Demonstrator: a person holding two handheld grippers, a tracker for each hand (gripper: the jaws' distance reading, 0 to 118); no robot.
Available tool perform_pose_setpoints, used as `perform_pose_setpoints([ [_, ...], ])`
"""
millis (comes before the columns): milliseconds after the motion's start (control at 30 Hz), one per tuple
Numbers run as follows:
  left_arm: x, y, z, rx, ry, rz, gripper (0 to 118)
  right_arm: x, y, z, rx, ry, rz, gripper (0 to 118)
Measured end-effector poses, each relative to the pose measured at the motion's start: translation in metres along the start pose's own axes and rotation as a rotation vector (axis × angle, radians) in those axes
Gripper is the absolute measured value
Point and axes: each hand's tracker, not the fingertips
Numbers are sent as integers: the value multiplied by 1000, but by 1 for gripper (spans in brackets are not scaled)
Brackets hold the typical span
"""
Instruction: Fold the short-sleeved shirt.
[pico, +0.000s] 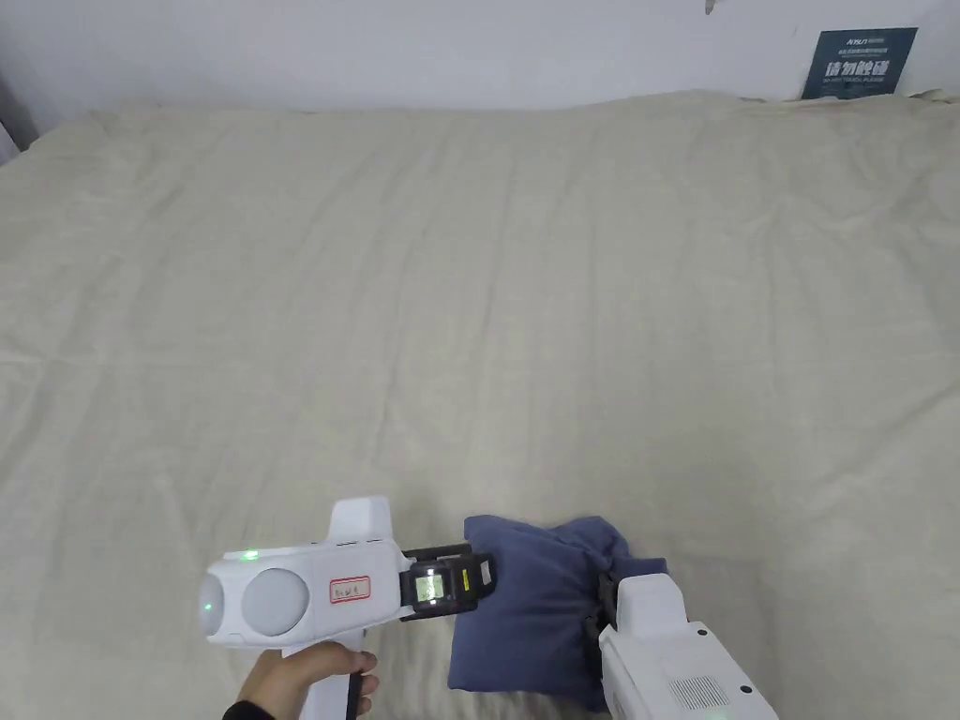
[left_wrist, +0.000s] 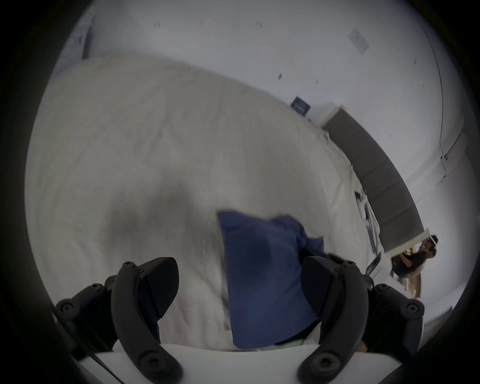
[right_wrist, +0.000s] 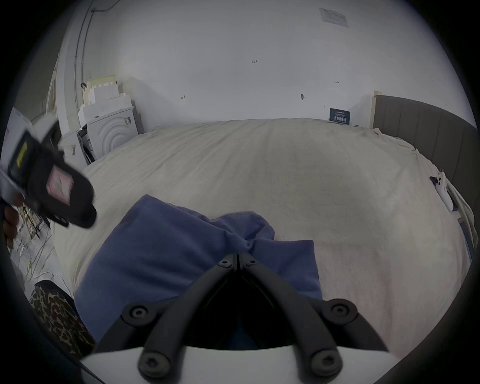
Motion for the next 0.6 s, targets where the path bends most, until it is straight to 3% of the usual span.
perform_pose_setpoints([
  [267, -9, 11, -40, -139, -26, -12, 98, 10, -4, -5, -10, 17, -36, 0],
  [333, -7, 13, -38, -143, -29, -28, 82, 10, -5, -6, -10, 17, -46, 0],
  [400, -4, 12, -40, -165, -114, -23, 49, 11, -6, -7, -7, 15, -42, 0],
  [600, -7, 7, -46, -163, -93, 36, 26, 16, -2, -8, -26, 29, -63, 0],
])
